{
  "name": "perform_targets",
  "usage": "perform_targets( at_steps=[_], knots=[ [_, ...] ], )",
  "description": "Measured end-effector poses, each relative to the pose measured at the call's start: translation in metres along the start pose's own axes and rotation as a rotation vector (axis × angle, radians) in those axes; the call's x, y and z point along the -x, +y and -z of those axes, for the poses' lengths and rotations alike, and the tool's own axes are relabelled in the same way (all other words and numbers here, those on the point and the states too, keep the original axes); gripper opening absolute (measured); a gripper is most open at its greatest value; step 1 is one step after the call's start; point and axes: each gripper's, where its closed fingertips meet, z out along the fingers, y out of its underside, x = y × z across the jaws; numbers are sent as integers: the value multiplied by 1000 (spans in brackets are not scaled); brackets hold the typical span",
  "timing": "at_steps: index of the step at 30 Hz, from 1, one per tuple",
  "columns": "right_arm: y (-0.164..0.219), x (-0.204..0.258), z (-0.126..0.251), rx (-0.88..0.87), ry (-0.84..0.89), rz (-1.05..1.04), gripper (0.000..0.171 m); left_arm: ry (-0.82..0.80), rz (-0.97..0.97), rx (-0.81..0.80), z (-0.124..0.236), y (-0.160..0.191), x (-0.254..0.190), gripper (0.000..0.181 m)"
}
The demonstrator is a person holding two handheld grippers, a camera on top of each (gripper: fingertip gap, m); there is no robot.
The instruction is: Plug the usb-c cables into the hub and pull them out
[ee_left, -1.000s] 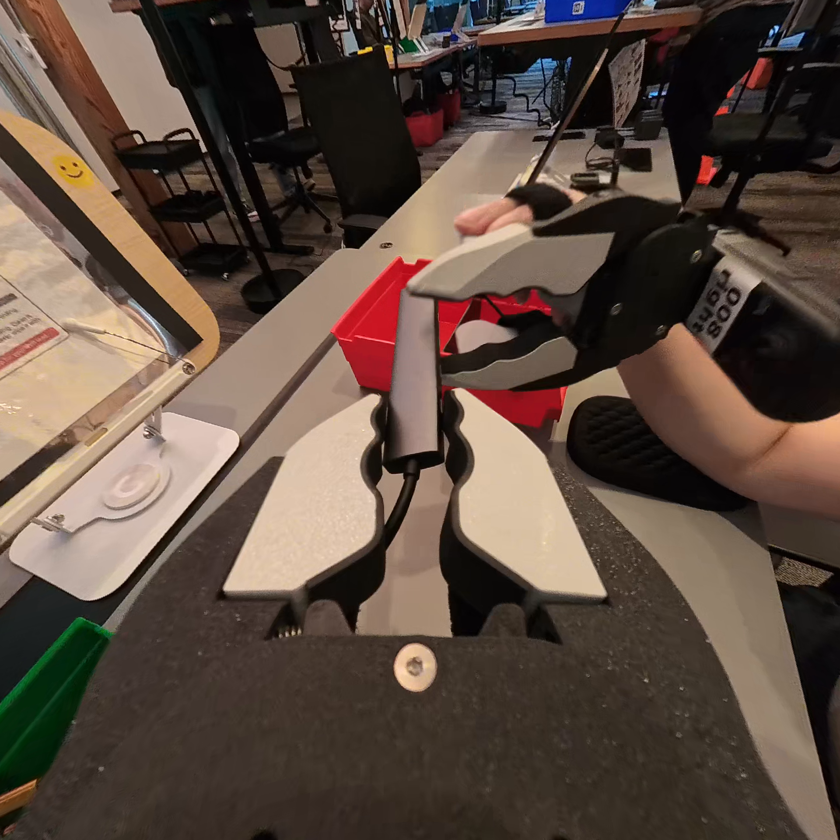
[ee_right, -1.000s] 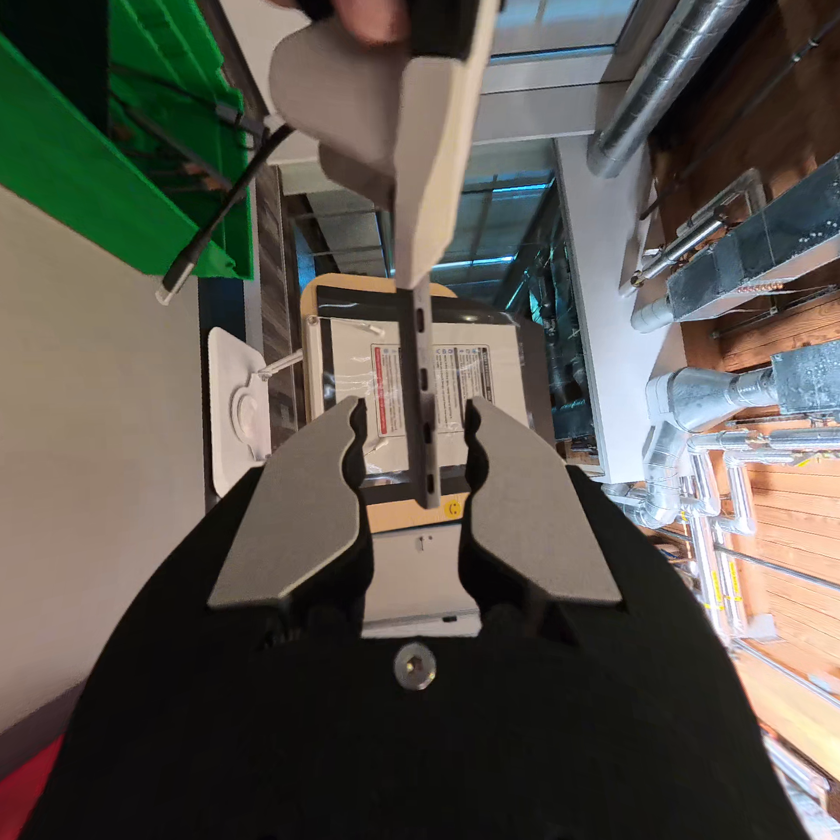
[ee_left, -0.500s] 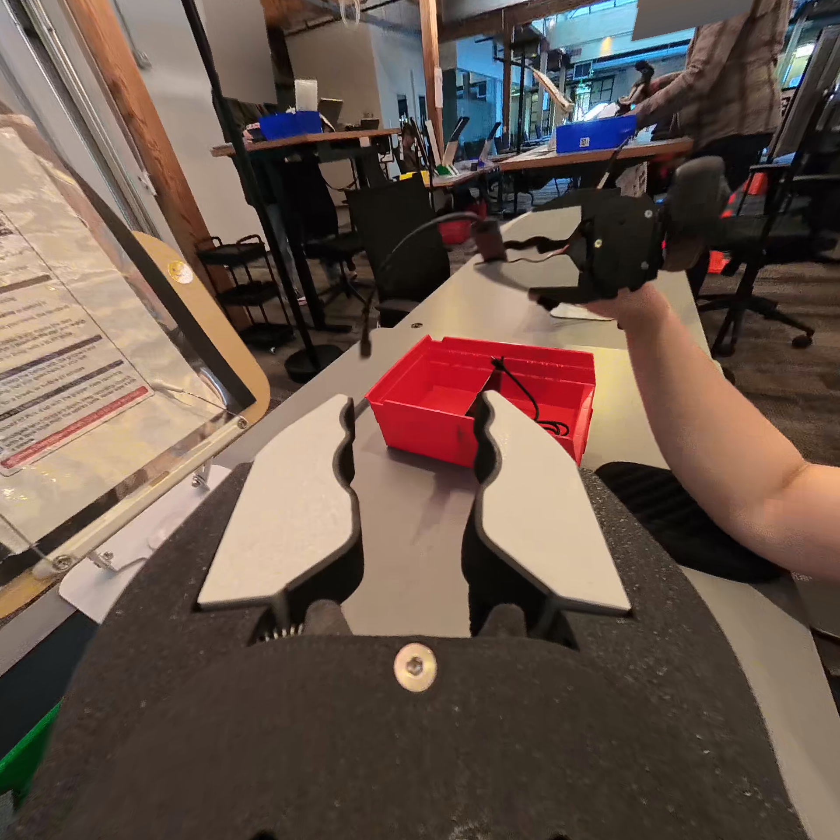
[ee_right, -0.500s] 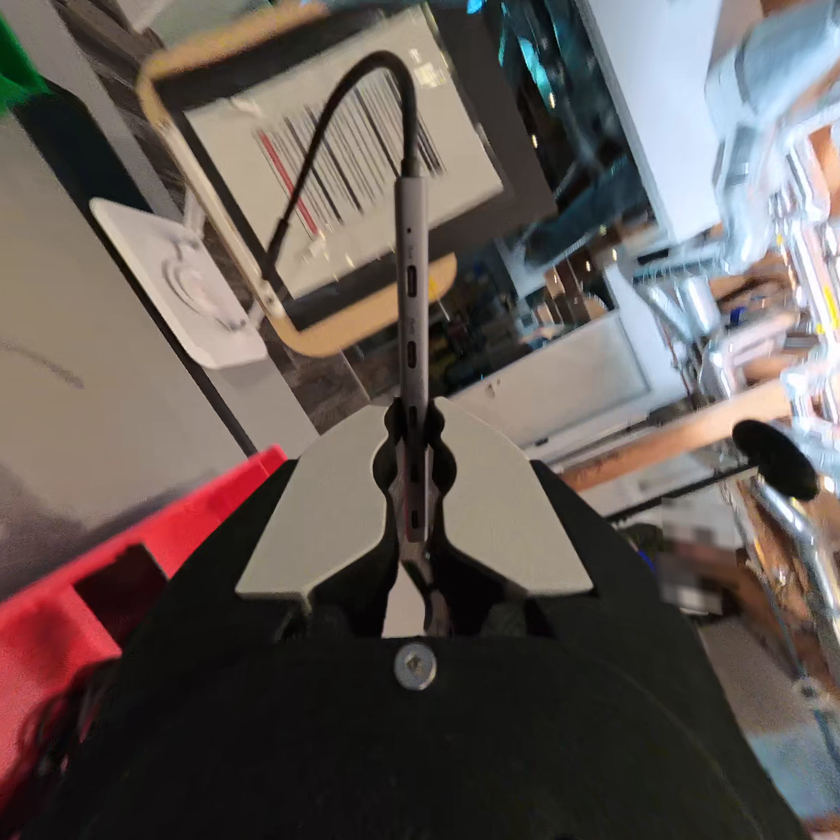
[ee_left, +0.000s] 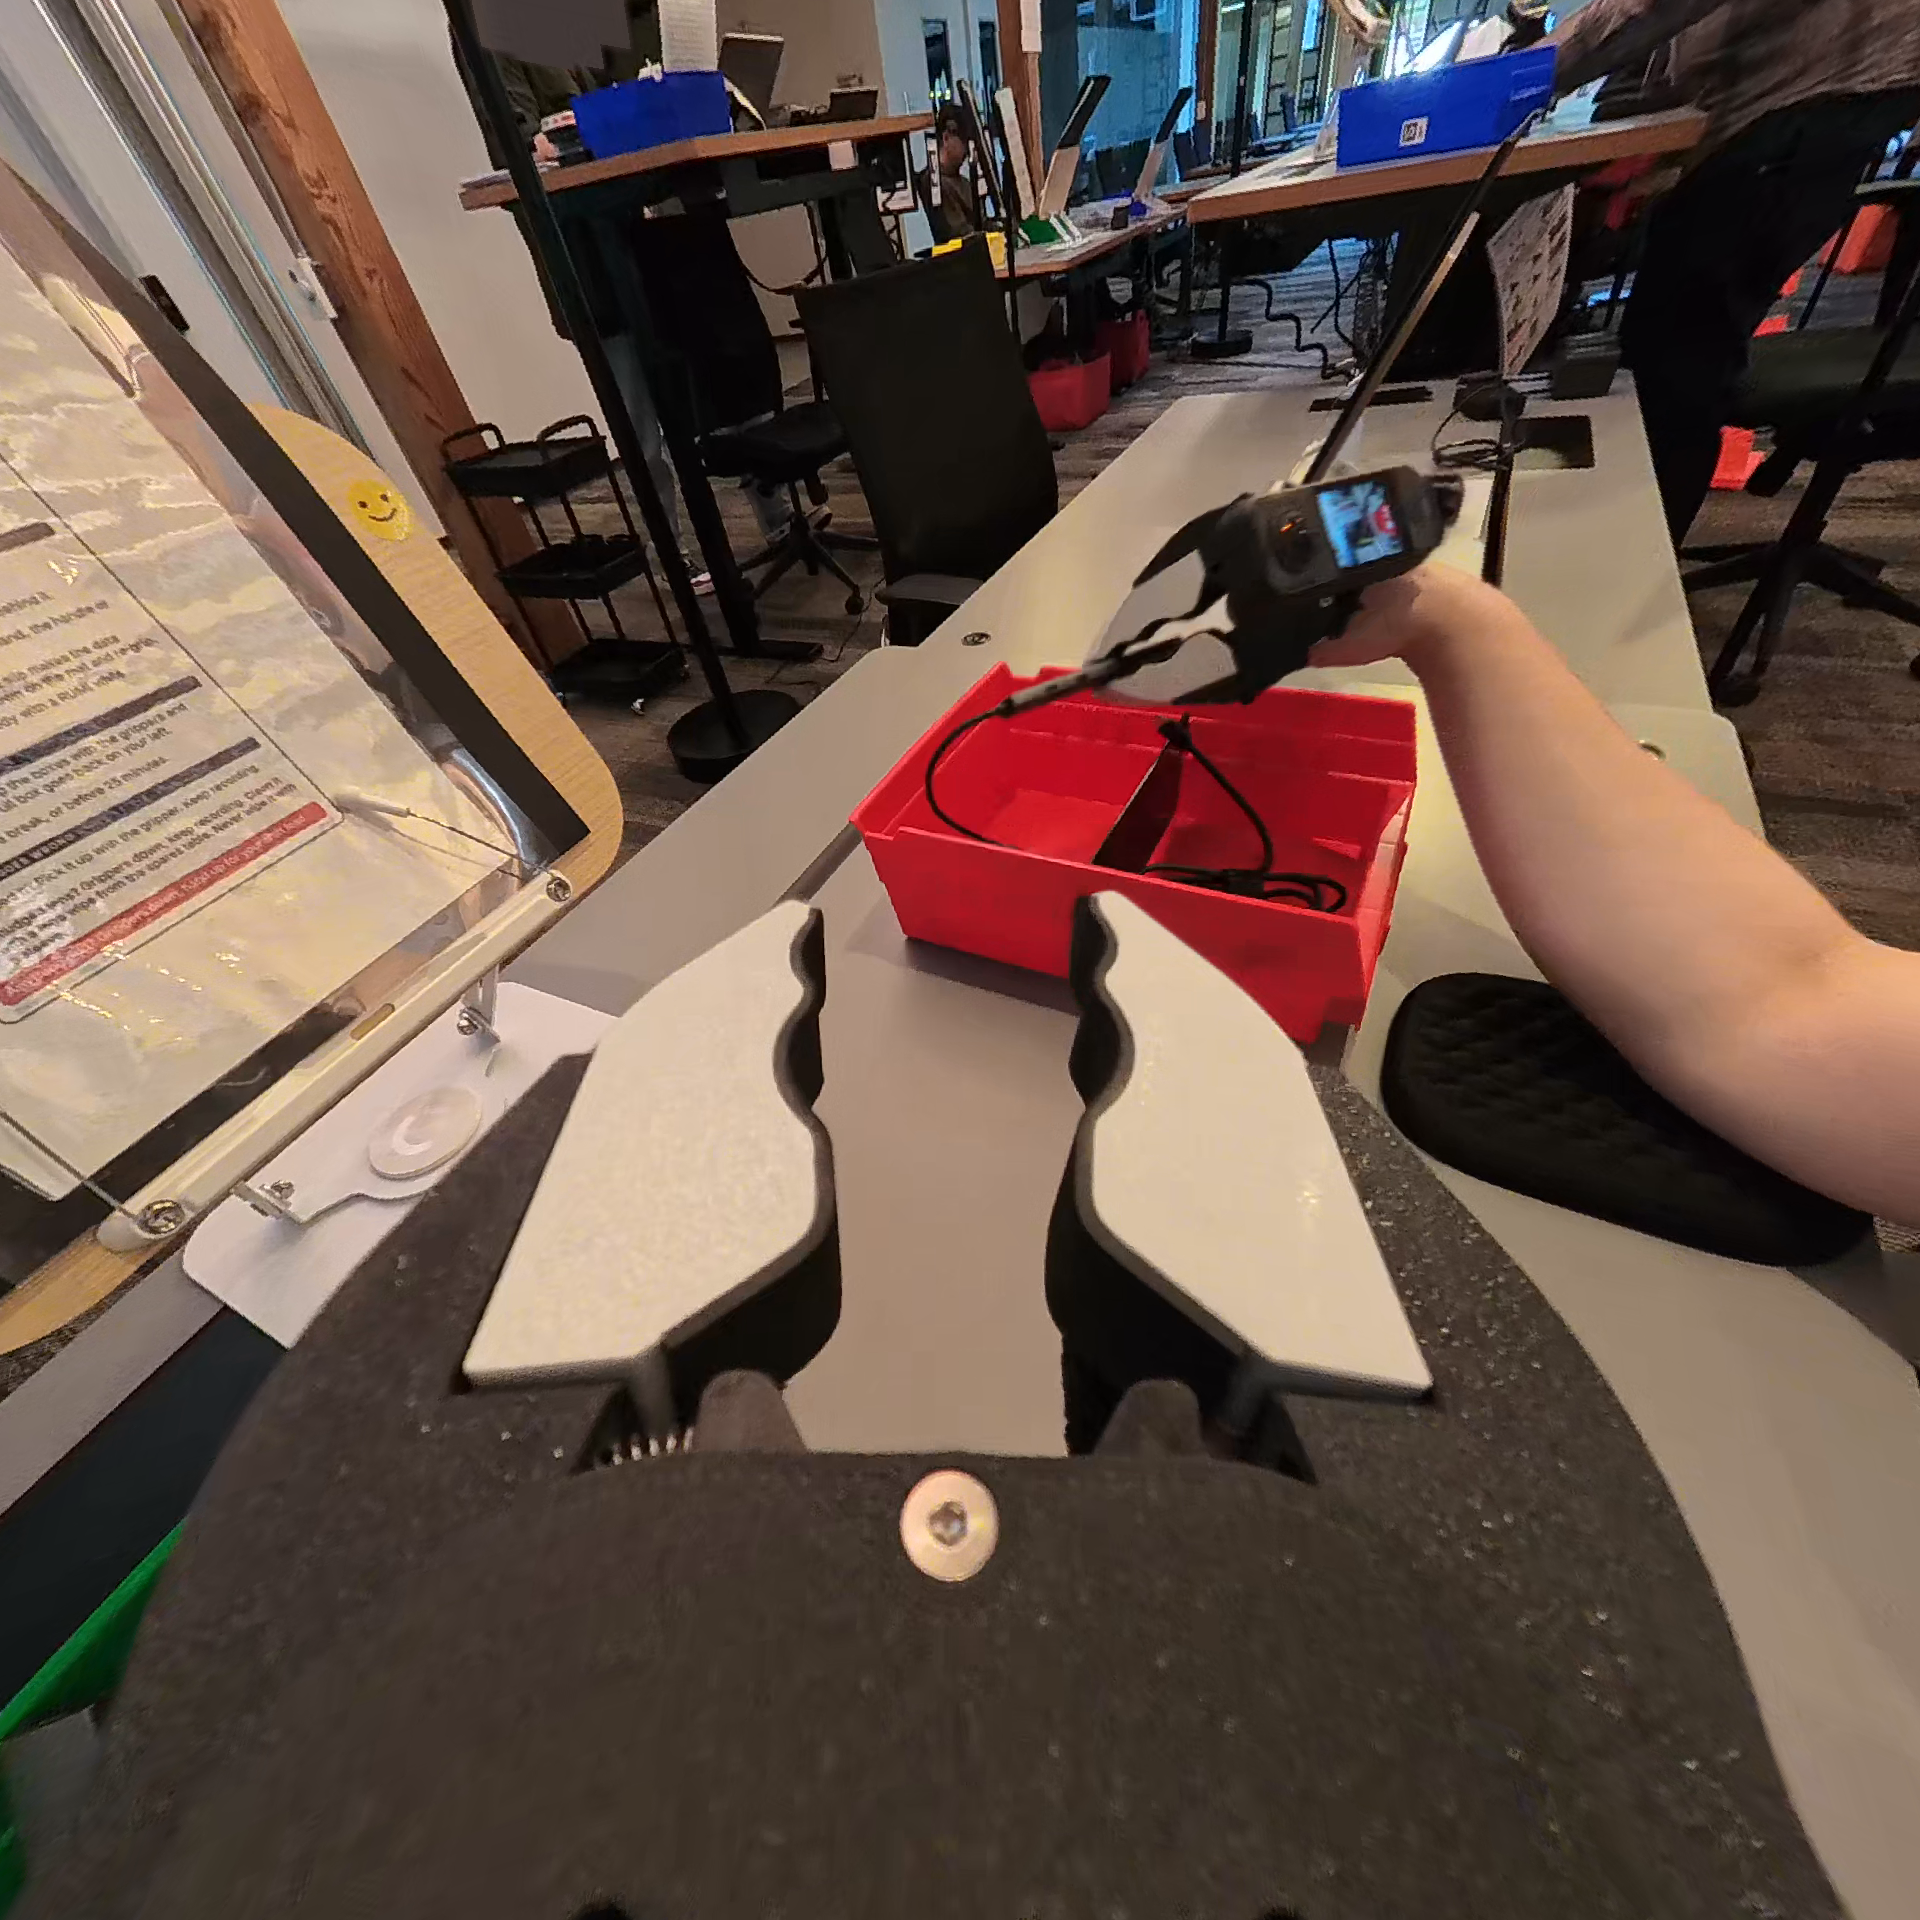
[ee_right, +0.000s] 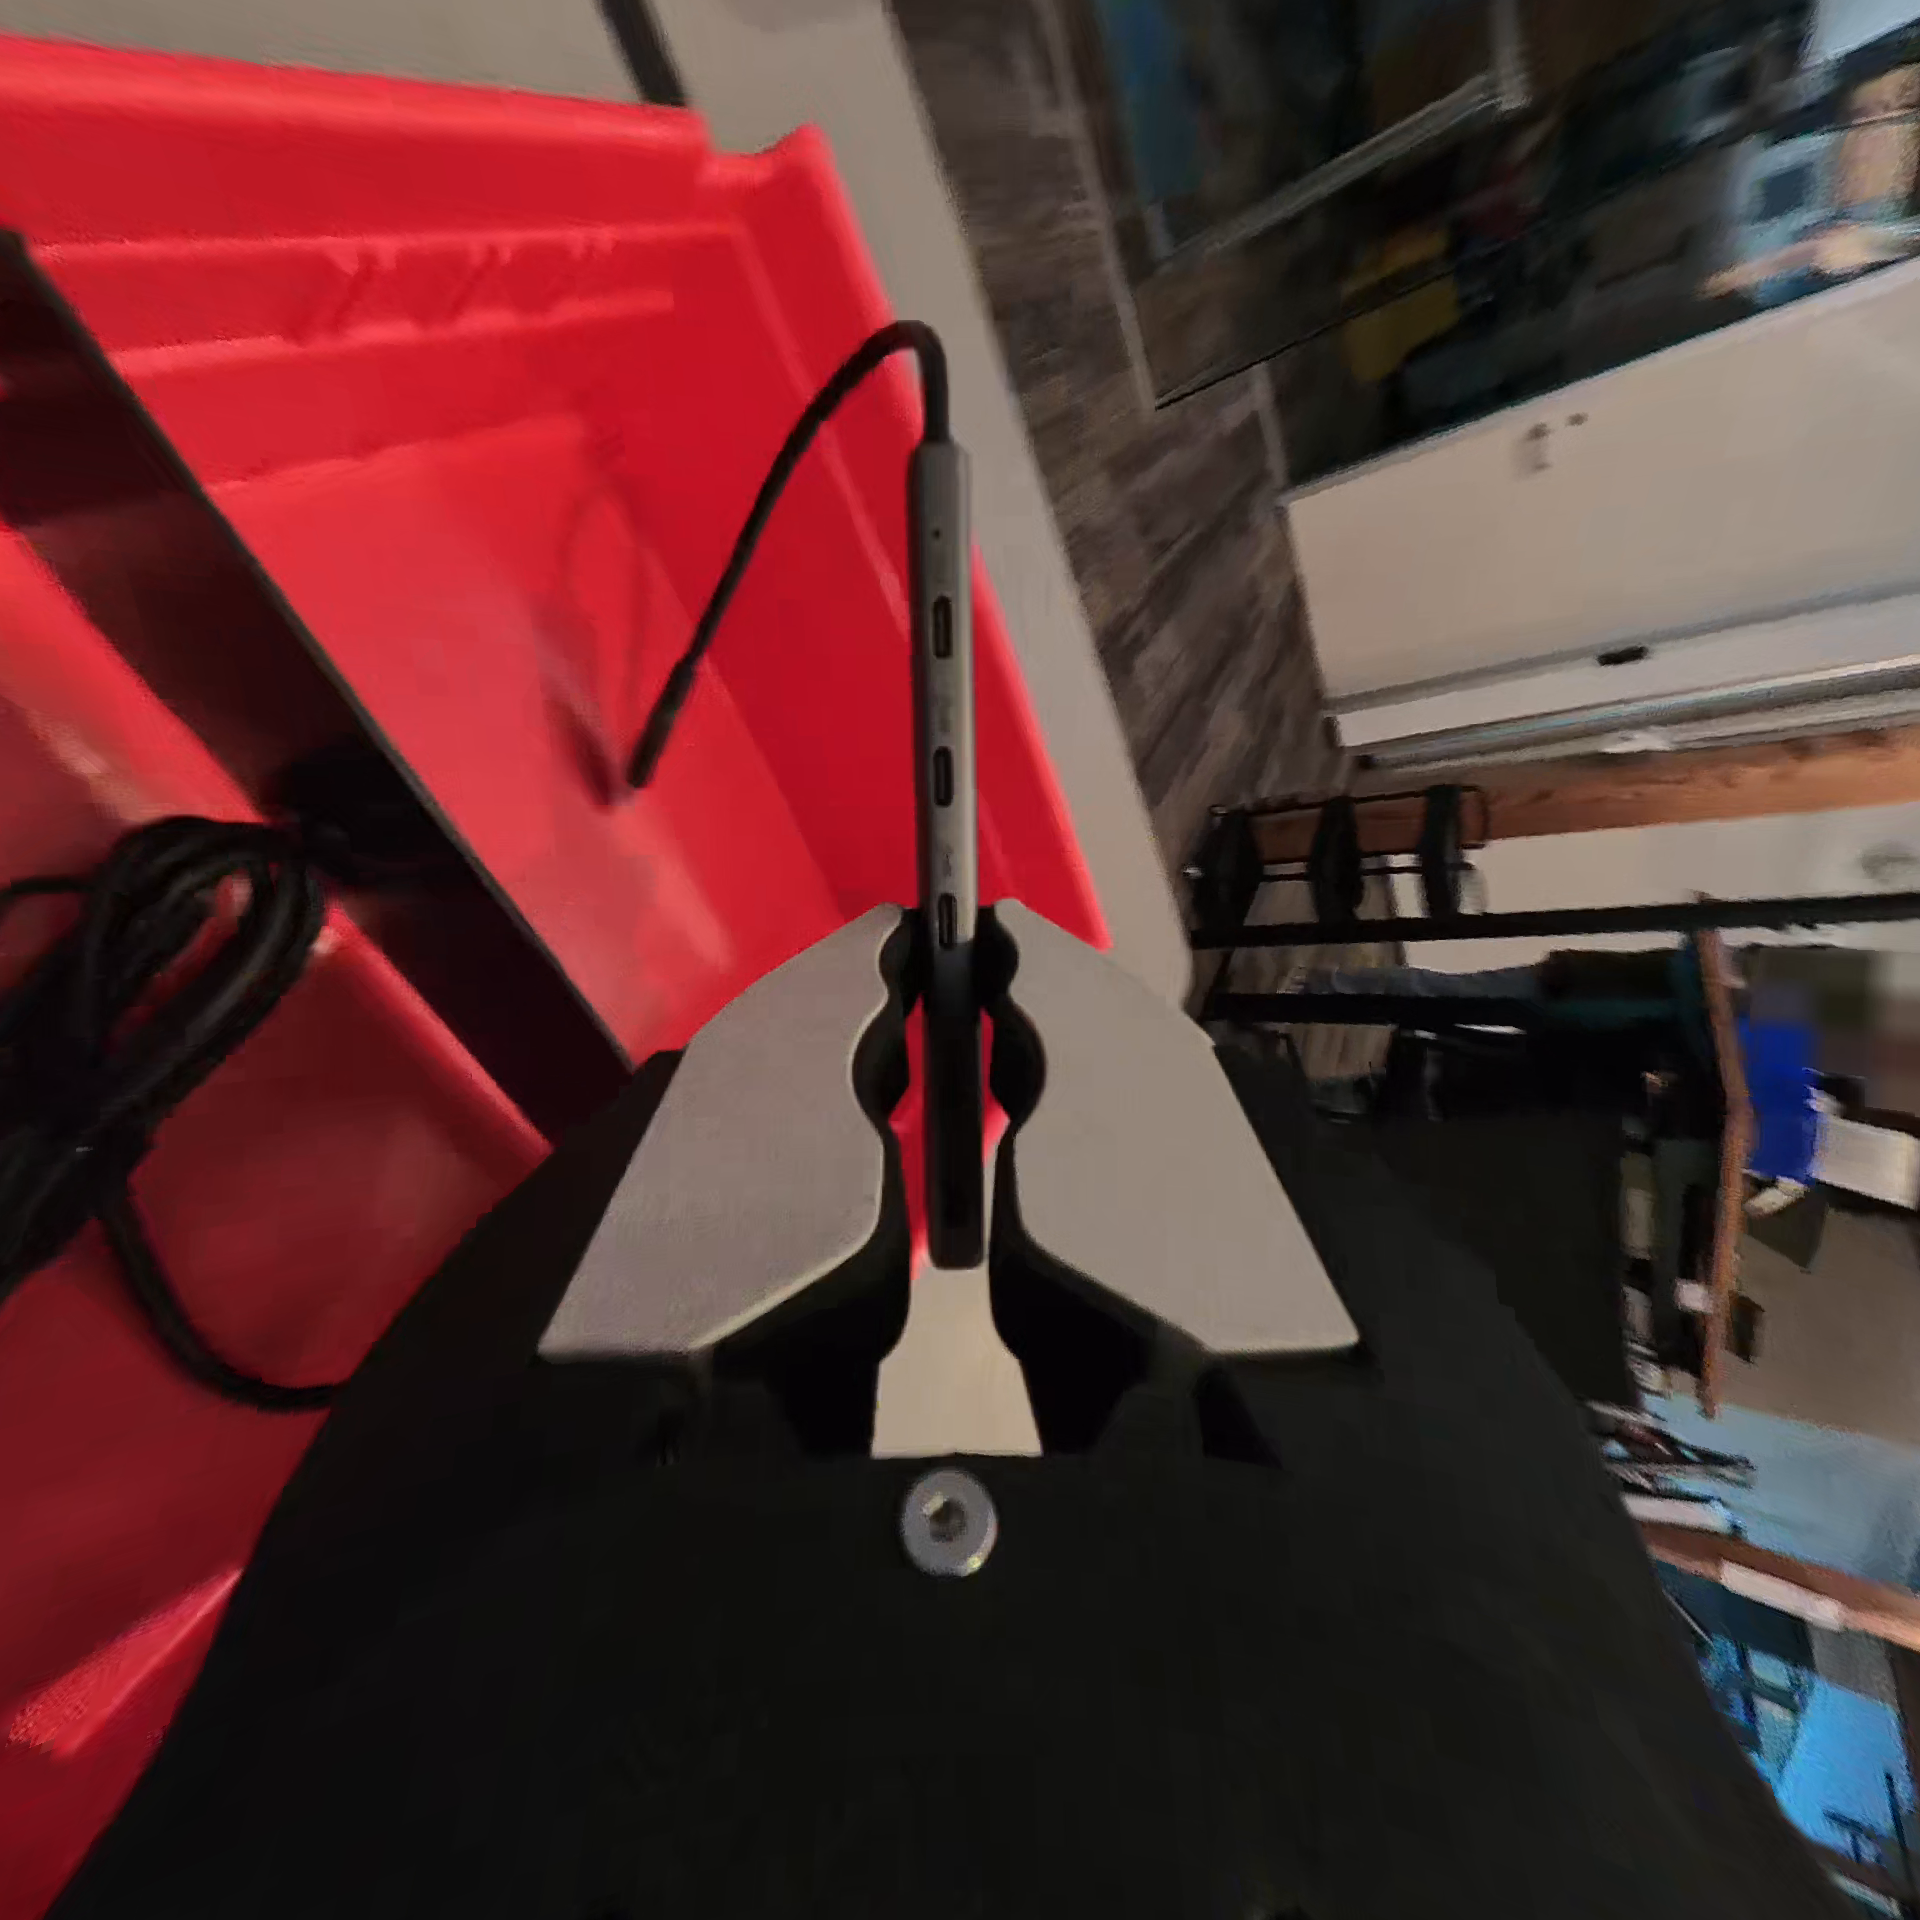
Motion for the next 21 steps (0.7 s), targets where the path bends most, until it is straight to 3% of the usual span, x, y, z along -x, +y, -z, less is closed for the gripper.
perform_targets(
  at_steps=[3, 10, 13, 16, 21],
  knots=[
    [-8, 22, -23, 47, -143, 19, 12, -6, 7, 2, 0, 1, 3, 44],
    [-6, 38, -63, 152, -218, -27, 12, -10, 20, 5, 1, 2, 6, 42],
    [7, 35, -76, 236, -172, -66, 24, -15, 17, 24, 1, 6, 8, 42],
    [11, 28, -74, 249, -137, -135, 36, -48, 6, 56, 7, 11, 18, 42],
    [9, 6, -54, 198, -63, -225, 38, -205, 43, 95, 45, 20, 60, 43]
  ],
)
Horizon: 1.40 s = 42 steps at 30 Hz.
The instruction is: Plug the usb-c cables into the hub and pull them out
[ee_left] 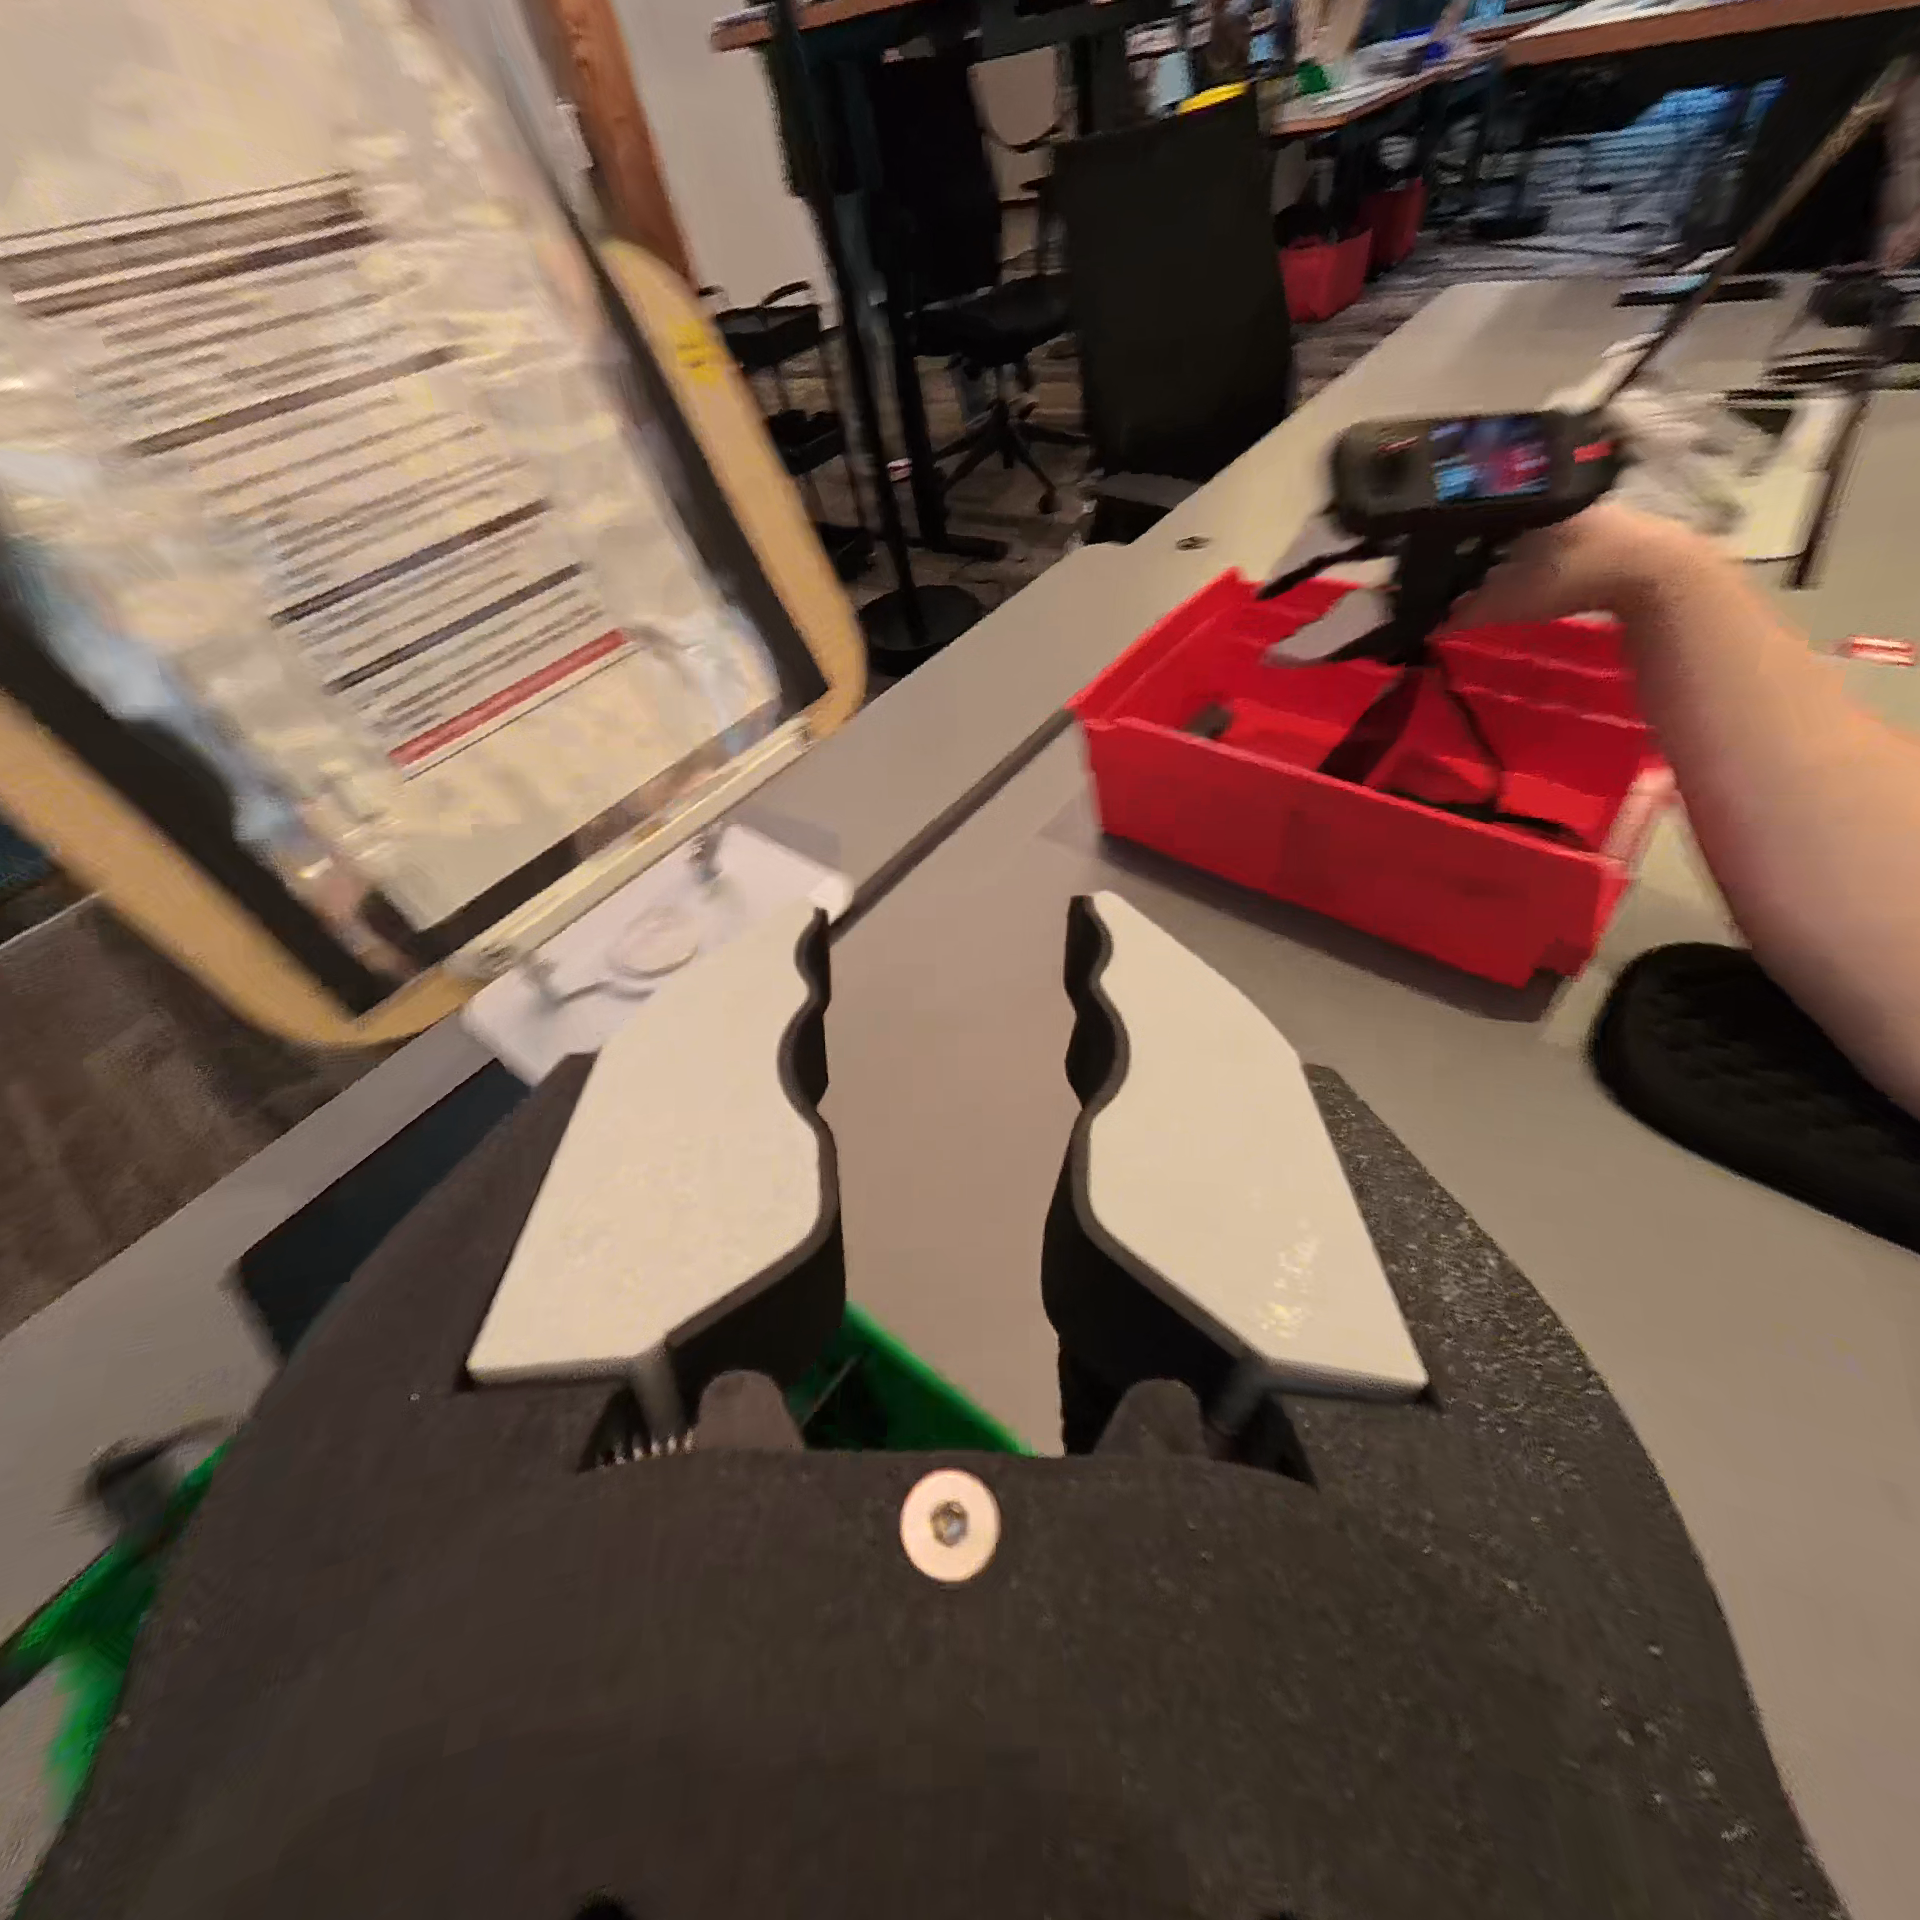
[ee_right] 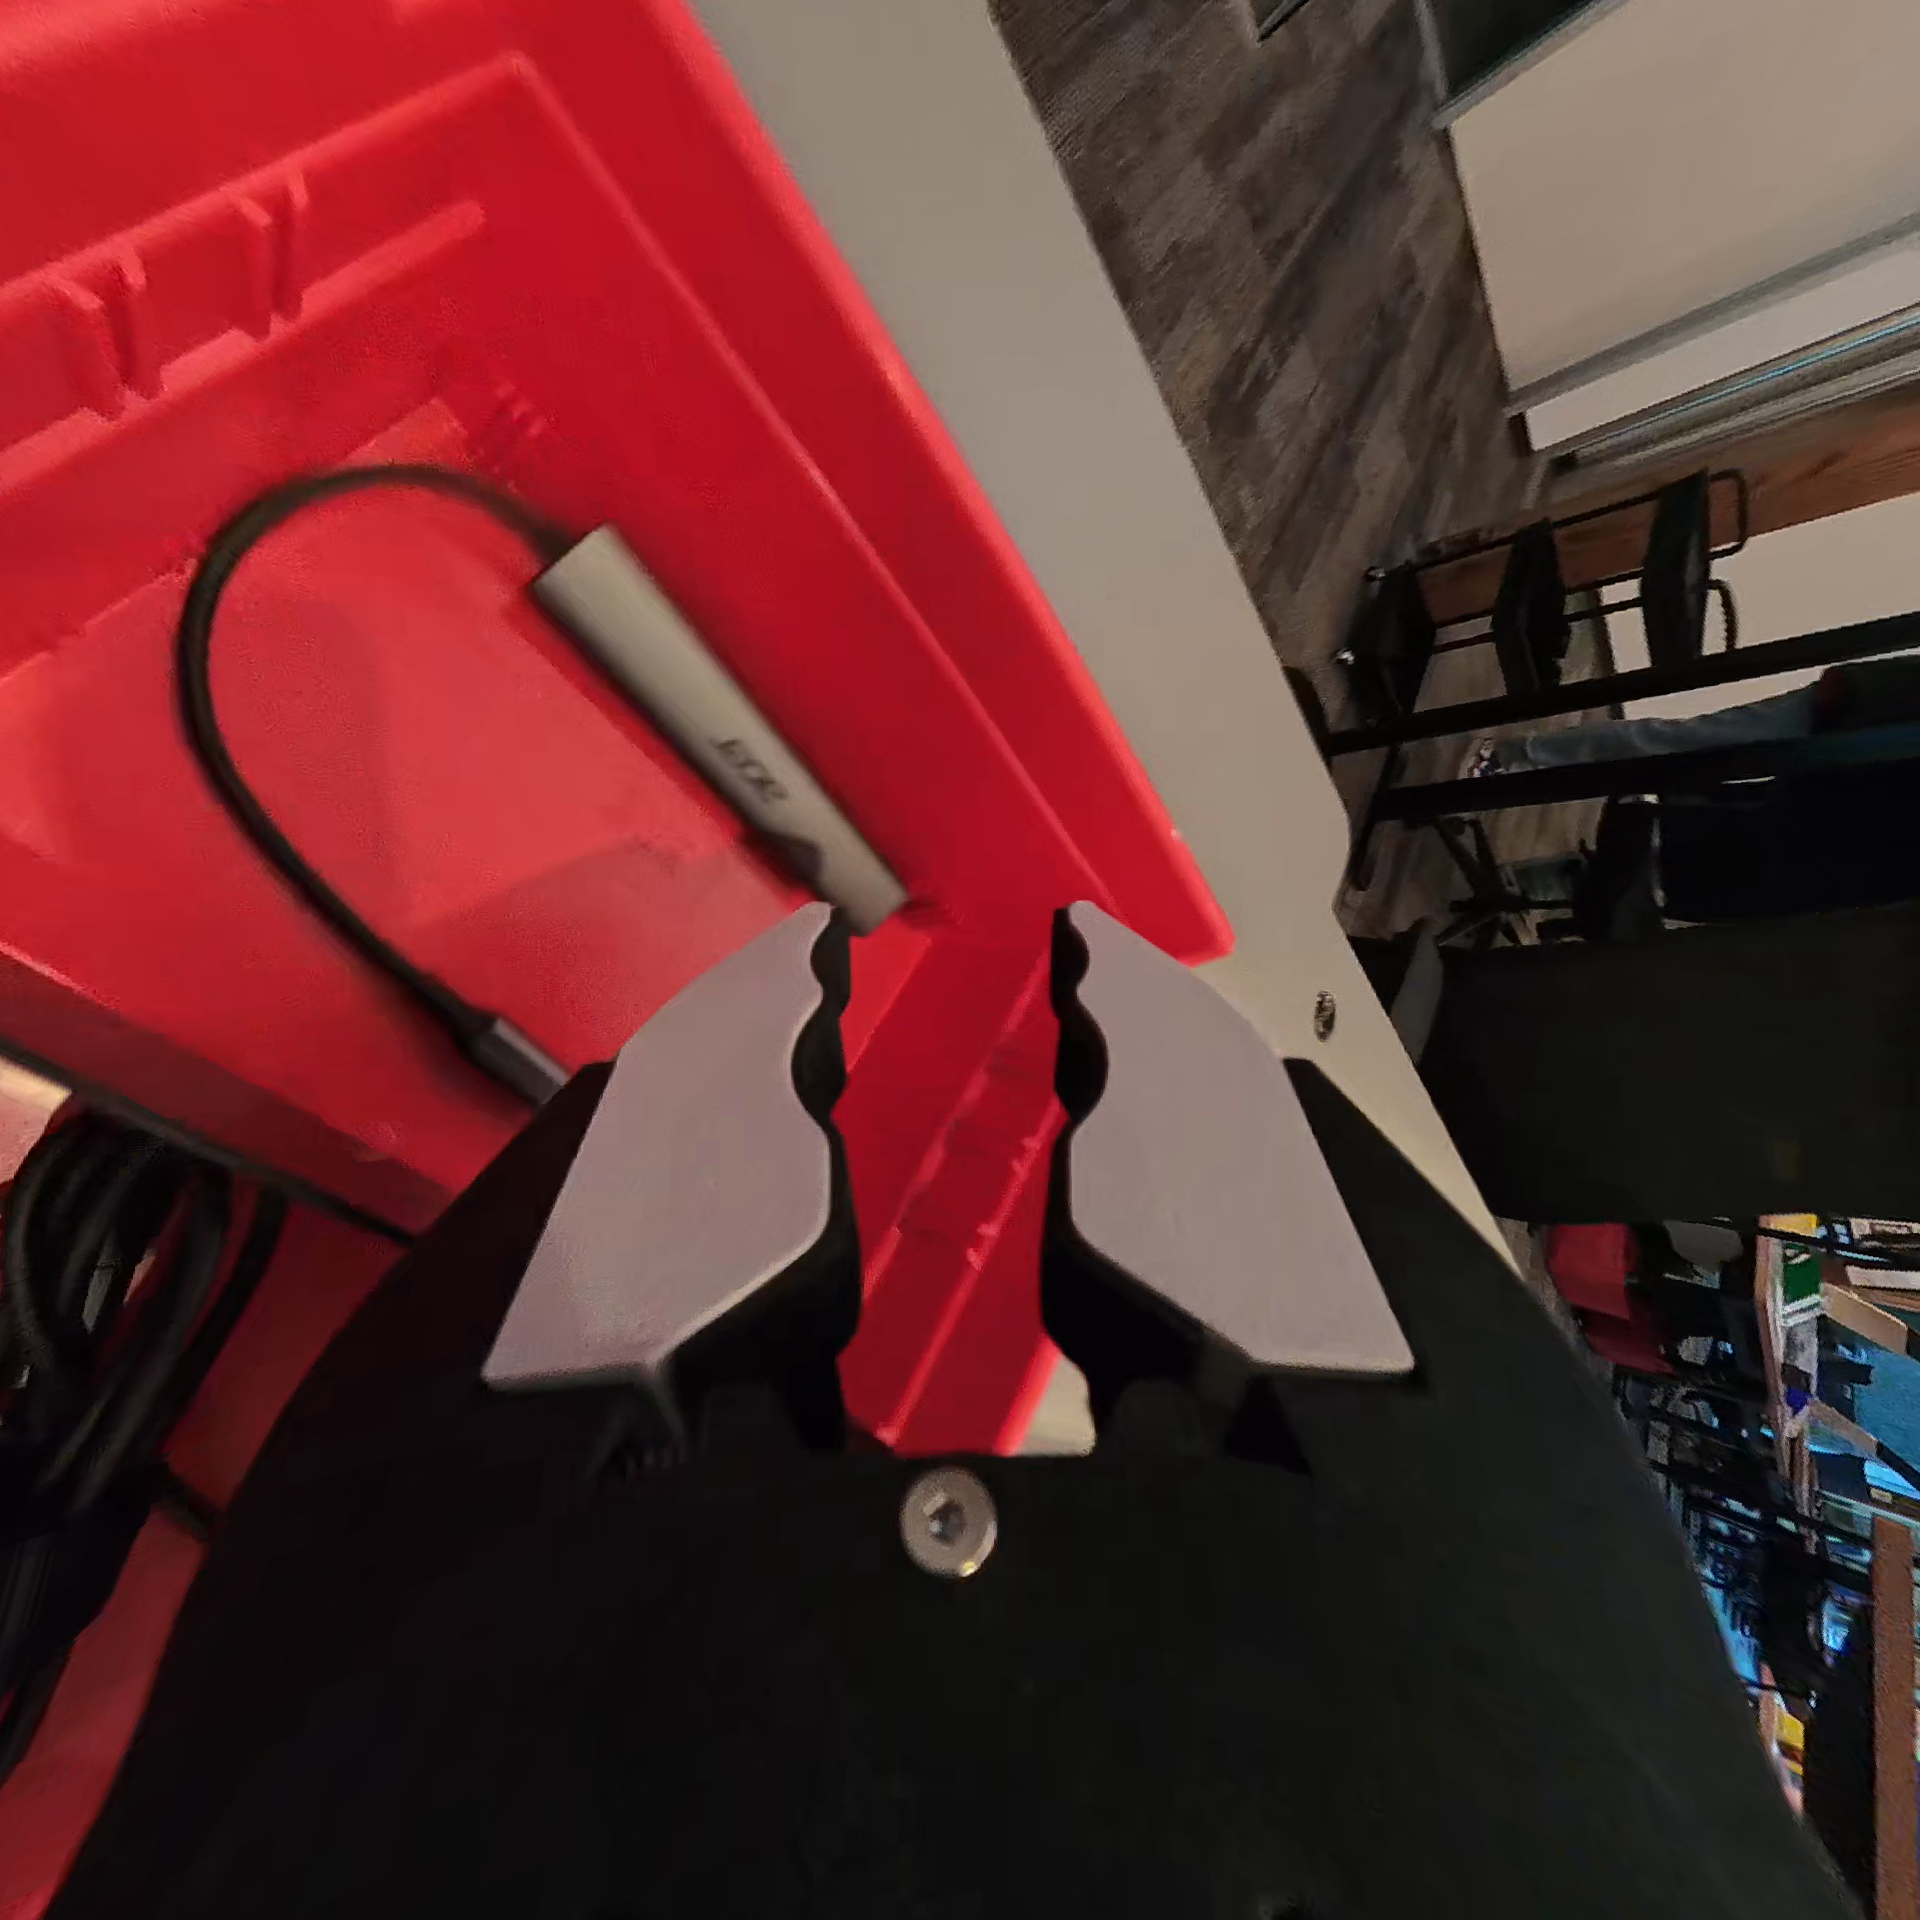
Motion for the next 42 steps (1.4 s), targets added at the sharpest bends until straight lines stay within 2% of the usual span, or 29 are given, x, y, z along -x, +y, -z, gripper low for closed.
perform_targets(
  at_steps=[4, 7, 11, 16, 21, 26, 34, 39, 42],
  knots=[
    [-19, -22, 33, -86, 102, -8, 39, -193, 48, 129, 33, 35, 58, 42],
    [-49, -33, 65, -176, 188, 7, 38, -236, 112, 259, 47, 73, 85, 42],
    [-105, -32, 108, -352, 280, 49, 36, -335, 170, 337, 40, 113, 125, 36],
    [-151, -9, 134, -481, 279, 120, 32, -388, 39, 522, 18, 172, 154, 37],
    [-153, 5, 122, -433, 249, 182, 33, -329, -84, 782, 10, 222, 162, 38],
    [-148, 12, 112, -388, 224, 232, 33, -336, -203, 910, 5, 241, 170, 42],
    [-147, 12, 114, -409, 212, 221, 33, -298, -148, 944, -4, 253, 180, 45],
    [-145, 13, 110, -398, 204, 223, 33, -281, -144, 1017, -7, 268, 184, 39],
    [-145, 16, 108, -389, 197, 241, 33, -299, -186, 1041, -7, 271, 186, 29]
  ],
)
